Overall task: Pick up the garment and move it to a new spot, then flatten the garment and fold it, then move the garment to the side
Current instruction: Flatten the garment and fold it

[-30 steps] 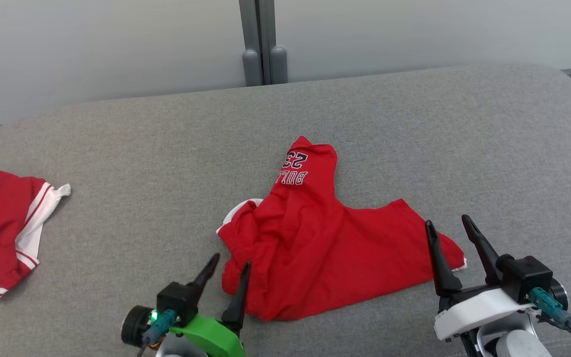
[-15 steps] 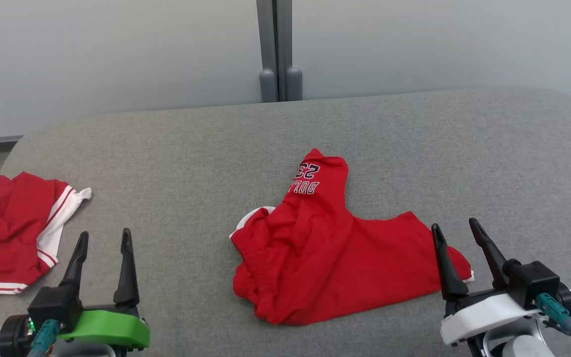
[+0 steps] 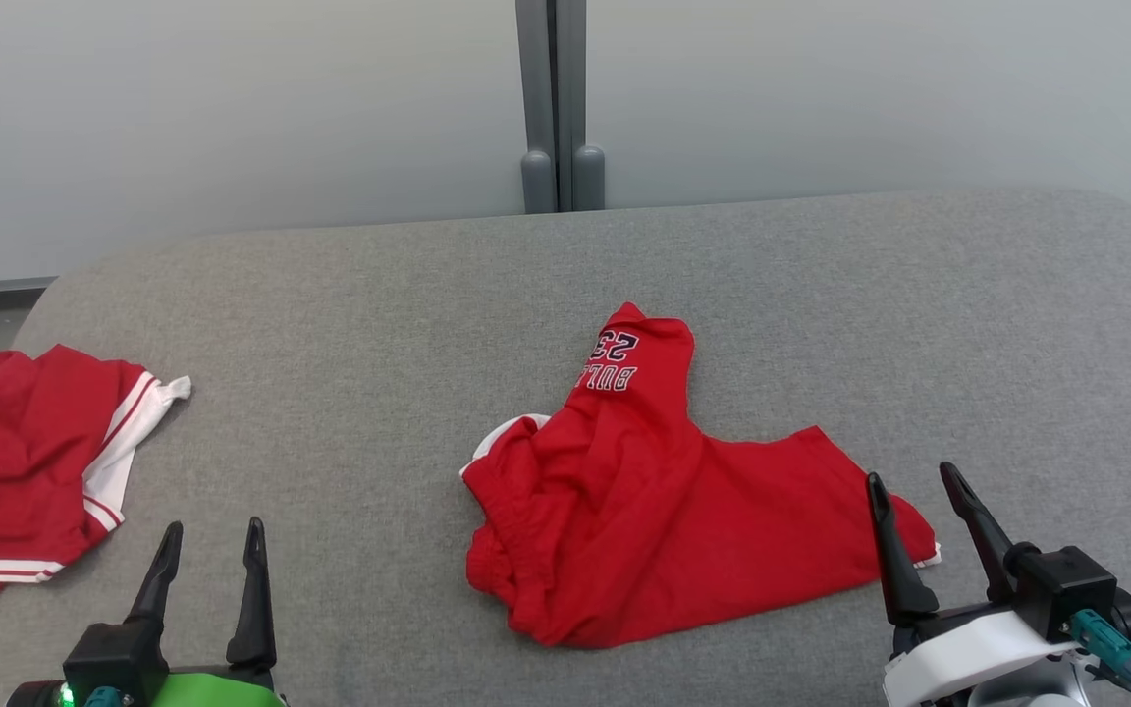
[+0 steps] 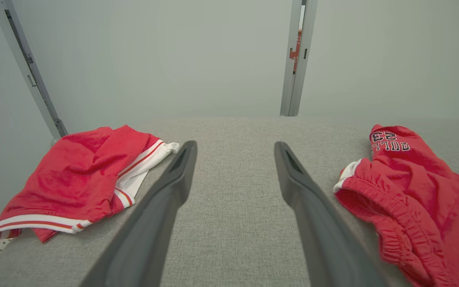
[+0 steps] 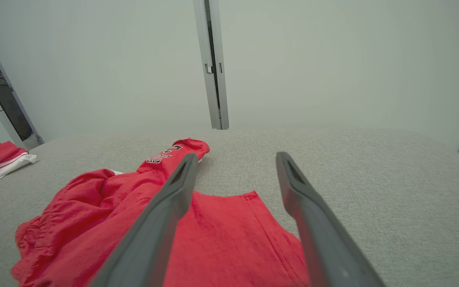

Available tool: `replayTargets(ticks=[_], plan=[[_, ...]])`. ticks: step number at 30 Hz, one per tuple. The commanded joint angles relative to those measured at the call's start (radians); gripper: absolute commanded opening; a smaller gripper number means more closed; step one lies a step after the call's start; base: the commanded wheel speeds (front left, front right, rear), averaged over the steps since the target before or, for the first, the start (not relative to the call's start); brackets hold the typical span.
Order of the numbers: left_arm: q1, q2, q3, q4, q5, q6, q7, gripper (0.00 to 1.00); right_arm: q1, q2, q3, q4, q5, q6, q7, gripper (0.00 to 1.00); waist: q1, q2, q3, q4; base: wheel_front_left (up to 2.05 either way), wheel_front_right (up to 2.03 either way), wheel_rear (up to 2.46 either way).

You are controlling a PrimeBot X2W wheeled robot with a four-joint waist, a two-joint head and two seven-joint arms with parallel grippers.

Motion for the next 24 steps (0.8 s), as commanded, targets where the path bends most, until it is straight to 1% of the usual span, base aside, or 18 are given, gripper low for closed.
replayTargets(ticks=[1,9,17,20,24], plan=[[0.013,0.003,-0.001,0.003,0.005,-0.007,-0.001,1.00,0.008,-0.002,0.002,0.003,-0.002,0.000,-0.003,1.00,0.0000,0.0000,-0.001,-0.001,0.00,0.00,0.00],[0.005,-0.004,-0.005,0.009,0.011,-0.028,-0.001,1.00,0.006,-0.007,0.001,0.007,0.000,0.000,-0.003,1.00,0.0000,0.0000,0.000,-0.001,0.00,0.00,0.00],[-0.002,-0.009,0.001,0.013,0.019,-0.036,-0.001,1.00,0.004,-0.005,0.003,0.009,0.002,0.000,-0.003,1.00,0.0000,0.0000,0.001,-0.004,0.00,0.00,0.00],[-0.009,-0.015,-0.017,0.019,0.020,-0.039,-0.001,1.00,0.002,-0.003,0.004,0.010,0.002,0.000,-0.003,1.00,0.0000,0.0000,0.002,-0.006,0.00,0.00,0.00],[-0.022,-0.024,-0.080,0.041,0.020,-0.044,-0.001,1.00,-0.009,-0.001,0.009,0.015,0.003,0.000,-0.003,1.00,0.0000,0.0000,0.008,-0.013,0.00,0.00,0.00]])
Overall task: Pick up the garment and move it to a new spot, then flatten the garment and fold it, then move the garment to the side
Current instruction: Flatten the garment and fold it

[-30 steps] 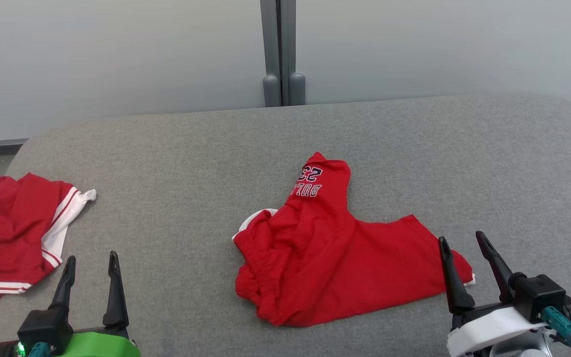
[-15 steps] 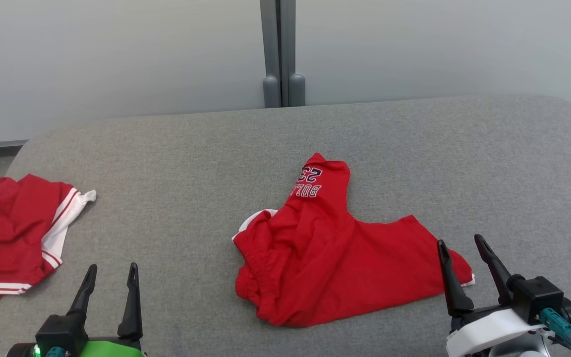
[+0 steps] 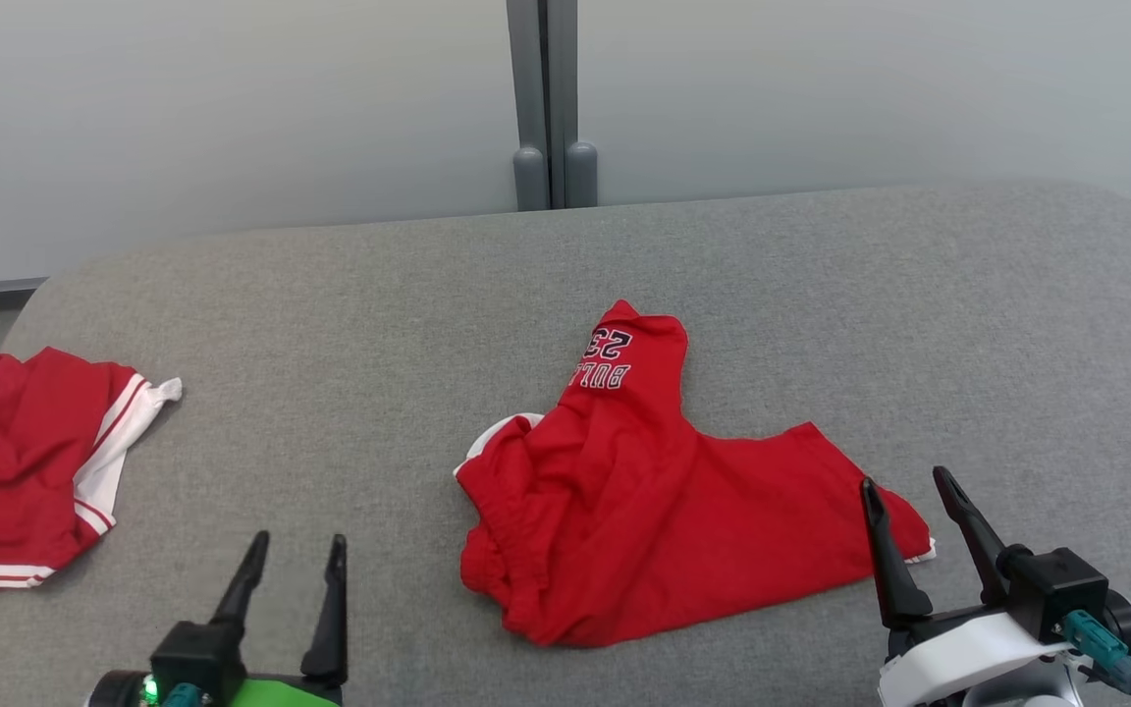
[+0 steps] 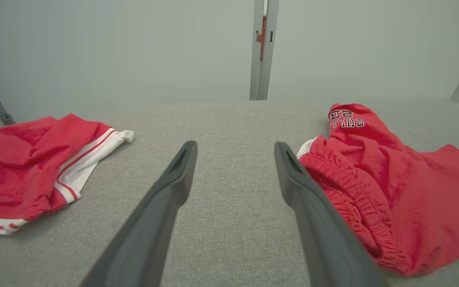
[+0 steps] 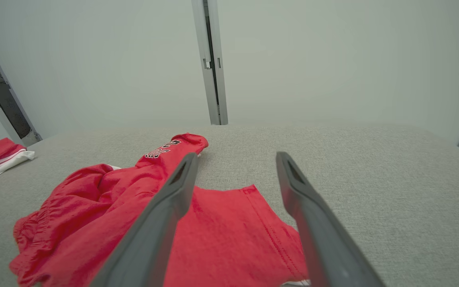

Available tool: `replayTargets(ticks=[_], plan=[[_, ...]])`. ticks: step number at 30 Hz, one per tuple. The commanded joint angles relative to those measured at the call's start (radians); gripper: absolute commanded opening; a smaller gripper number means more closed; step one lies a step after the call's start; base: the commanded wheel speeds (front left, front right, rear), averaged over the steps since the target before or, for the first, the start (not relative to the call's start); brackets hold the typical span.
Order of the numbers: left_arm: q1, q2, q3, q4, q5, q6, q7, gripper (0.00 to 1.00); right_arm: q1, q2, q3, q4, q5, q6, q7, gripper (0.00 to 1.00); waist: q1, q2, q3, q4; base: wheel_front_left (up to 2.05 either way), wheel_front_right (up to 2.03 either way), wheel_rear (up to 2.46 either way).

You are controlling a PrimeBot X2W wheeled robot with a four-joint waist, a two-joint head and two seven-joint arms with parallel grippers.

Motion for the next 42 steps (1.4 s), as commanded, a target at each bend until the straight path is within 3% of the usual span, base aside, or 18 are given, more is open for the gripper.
replayTargets(ticks=[1,12,26,27,29,30,35,42], plan=[[-0.020,-0.004,-0.027,0.012,0.003,-0.005,-0.001,1.00,-0.011,-0.001,0.005,0.004,0.003,0.000,-0.003,1.00,0.0000,-0.0001,0.006,-0.006,0.00,0.00,0.00],[-0.078,-0.006,-0.310,0.174,-0.073,-0.007,-0.001,1.00,-0.038,-0.010,0.026,0.018,0.010,0.000,-0.003,1.00,0.0000,-0.0001,0.046,-0.071,0.00,0.00,0.00],[-0.150,-0.014,-0.428,0.355,-0.159,-0.007,-0.001,1.00,-0.053,-0.015,0.022,0.008,0.009,0.000,-0.003,1.00,0.0000,-0.0001,0.081,-0.127,0.00,0.00,0.00],[-0.161,-0.015,-0.438,0.365,-0.164,-0.007,-0.001,0.89,-0.053,-0.015,0.021,0.007,0.009,0.000,-0.003,1.00,0.0000,-0.0001,0.083,-0.127,0.00,0.00,0.00],[-0.184,-0.018,-0.452,0.382,-0.174,-0.007,-0.001,0.11,-0.055,-0.014,0.018,0.006,0.008,0.000,-0.004,1.00,0.0000,-0.0001,0.087,-0.126,0.00,0.00,0.00],[-0.194,-0.020,-0.457,0.386,-0.175,-0.007,-0.001,0.00,-0.056,-0.014,0.016,0.005,0.006,0.000,-0.003,1.00,0.0000,-0.0001,0.088,-0.124,0.00,0.00,0.00],[-0.221,-0.021,-0.427,0.342,-0.186,-0.006,-0.001,0.00,-0.047,-0.008,0.004,0.002,0.004,0.000,-0.003,1.00,0.0000,-0.0001,0.088,-0.103,0.00,0.00,0.00],[-0.181,0.013,-0.391,0.145,-0.152,-0.006,-0.001,0.00,-0.028,0.001,-0.010,0.007,0.007,0.000,-0.003,1.00,0.0000,-0.0001,0.073,-0.051,0.00,0.00,0.00]])
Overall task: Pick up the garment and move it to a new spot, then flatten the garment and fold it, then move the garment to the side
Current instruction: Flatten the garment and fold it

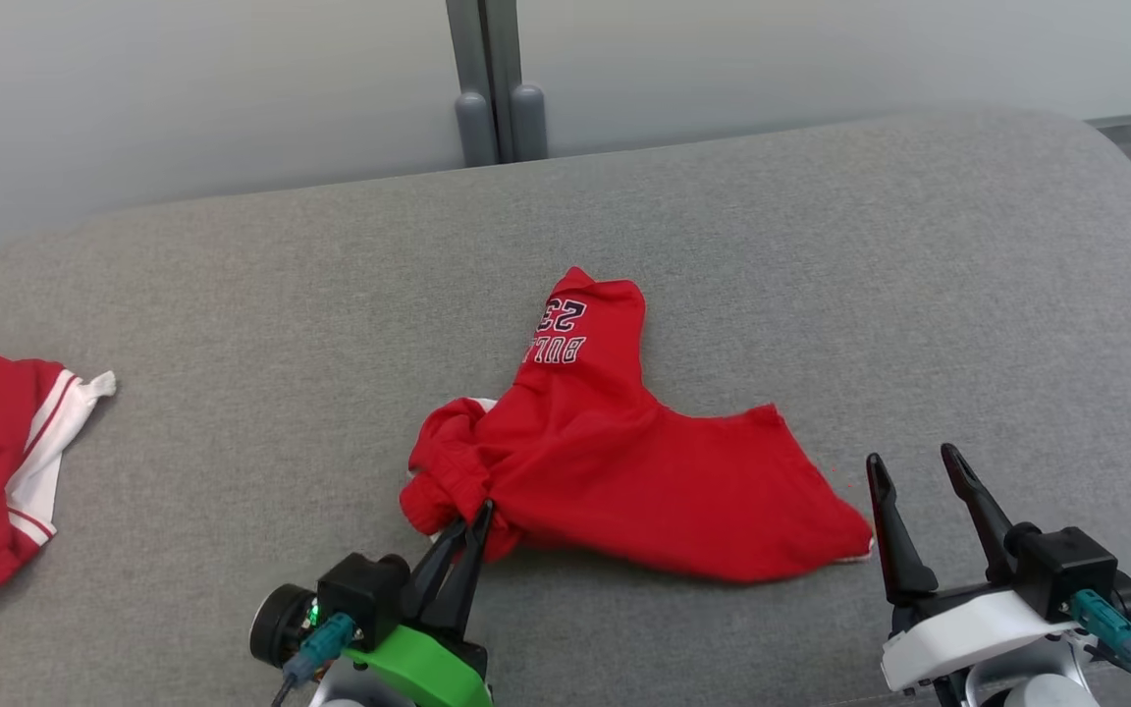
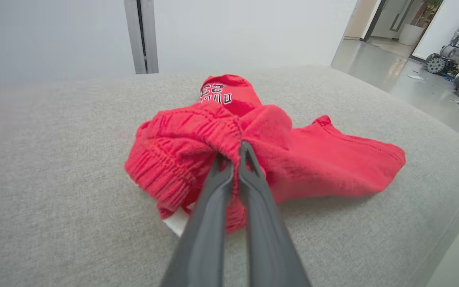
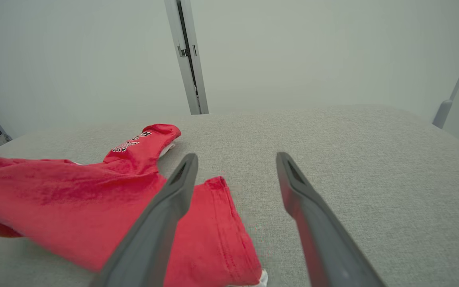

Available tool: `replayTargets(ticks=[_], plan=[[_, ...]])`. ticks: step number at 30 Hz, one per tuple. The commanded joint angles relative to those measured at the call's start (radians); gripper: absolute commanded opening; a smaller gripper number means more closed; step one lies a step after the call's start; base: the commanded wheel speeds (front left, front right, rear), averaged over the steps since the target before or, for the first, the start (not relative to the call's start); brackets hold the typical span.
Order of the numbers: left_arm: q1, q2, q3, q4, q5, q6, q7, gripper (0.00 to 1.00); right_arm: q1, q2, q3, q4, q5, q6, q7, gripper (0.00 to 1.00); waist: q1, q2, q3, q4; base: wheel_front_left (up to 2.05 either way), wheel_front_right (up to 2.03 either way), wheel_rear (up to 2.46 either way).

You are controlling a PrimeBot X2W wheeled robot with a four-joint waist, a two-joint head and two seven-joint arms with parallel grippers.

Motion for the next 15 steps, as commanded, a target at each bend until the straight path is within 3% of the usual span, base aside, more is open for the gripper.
replayTargets(ticks=[1,9,15], plan=[[0.031,0.020,-0.006,-0.031,0.021,-0.002,-0.001,0.00,0.013,0.000,-0.006,0.001,0.001,0.000,-0.003,1.00,0.0000,0.0000,-0.012,0.028,0.00,0.00,0.00],[0.142,0.083,-0.087,-0.207,0.004,-0.002,0.072,0.00,0.016,0.003,-0.016,0.007,0.002,0.000,-0.003,1.00,0.0000,0.0000,-0.019,0.075,0.00,0.00,0.00],[0.154,0.095,-0.098,-0.238,-0.007,0.002,0.090,0.00,0.001,0.000,-0.002,0.016,0.003,0.000,-0.003,1.00,0.0000,0.0000,-0.015,0.066,0.00,0.00,0.00]])
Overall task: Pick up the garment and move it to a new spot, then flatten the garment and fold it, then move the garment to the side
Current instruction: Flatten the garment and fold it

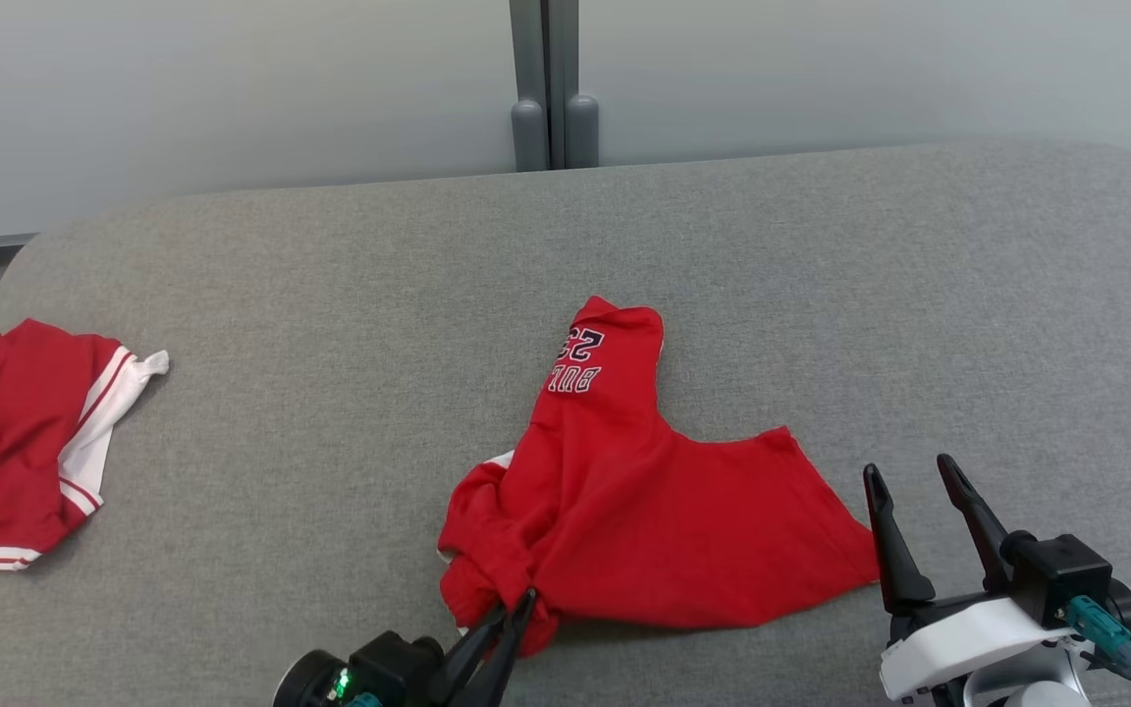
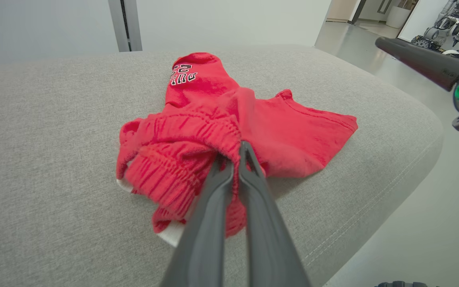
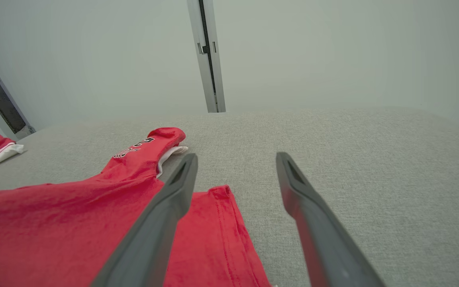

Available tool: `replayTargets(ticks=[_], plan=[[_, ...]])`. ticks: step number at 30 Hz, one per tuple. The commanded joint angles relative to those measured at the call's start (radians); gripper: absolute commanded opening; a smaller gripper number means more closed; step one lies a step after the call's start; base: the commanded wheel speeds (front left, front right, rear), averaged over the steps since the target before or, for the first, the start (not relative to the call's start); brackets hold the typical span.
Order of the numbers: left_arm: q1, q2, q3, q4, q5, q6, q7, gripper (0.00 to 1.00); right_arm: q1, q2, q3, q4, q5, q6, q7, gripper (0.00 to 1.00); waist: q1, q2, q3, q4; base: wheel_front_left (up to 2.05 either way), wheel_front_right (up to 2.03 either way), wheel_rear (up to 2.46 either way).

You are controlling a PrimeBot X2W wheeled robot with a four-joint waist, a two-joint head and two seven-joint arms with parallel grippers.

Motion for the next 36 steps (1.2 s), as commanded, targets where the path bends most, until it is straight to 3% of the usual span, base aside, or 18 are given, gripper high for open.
replayTargets(ticks=[1,11,27,28,29,30,36], plan=[[-0.024,0.006,0.009,0.000,0.007,0.002,-0.008,0.00,-0.011,-0.004,0.000,0.004,0.002,0.000,-0.003,1.00,0.0000,0.0000,0.005,-0.009,0.00,0.00,0.00],[-0.258,0.051,0.077,0.113,0.028,0.003,-0.040,0.00,-0.051,-0.021,-0.005,0.009,-0.007,0.000,-0.003,1.00,0.0000,0.0000,0.091,-0.087,0.00,0.00,0.00],[-0.635,0.062,0.002,0.578,-0.079,-0.003,-0.096,0.00,-0.123,-0.004,-0.016,0.026,-0.018,0.000,-0.003,1.00,0.0000,0.0000,0.207,-0.164,0.00,0.00,0.00],[-0.645,0.060,0.002,0.596,-0.088,-0.003,-0.097,0.06,-0.124,-0.003,-0.017,0.027,-0.018,0.000,-0.003,1.00,0.0000,0.0000,0.208,-0.163,0.00,0.00,0.00],[-0.658,0.058,0.008,0.603,-0.092,-0.003,-0.096,0.32,-0.126,-0.001,-0.018,0.029,-0.020,0.000,-0.003,1.00,0.0000,0.0000,0.208,-0.162,0.00,0.00,0.00],[-0.665,0.056,0.015,0.602,-0.092,-0.003,-0.097,1.00,-0.127,0.001,-0.019,0.030,-0.021,0.000,-0.003,1.00,0.0000,0.0000,0.208,-0.159,0.00,0.00,0.00],[-0.611,0.048,0.055,0.523,-0.073,-0.003,-0.096,1.00,-0.113,0.005,-0.021,0.041,-0.021,0.000,-0.003,1.00,0.0000,0.0000,0.184,-0.124,0.00,0.00,0.00]])
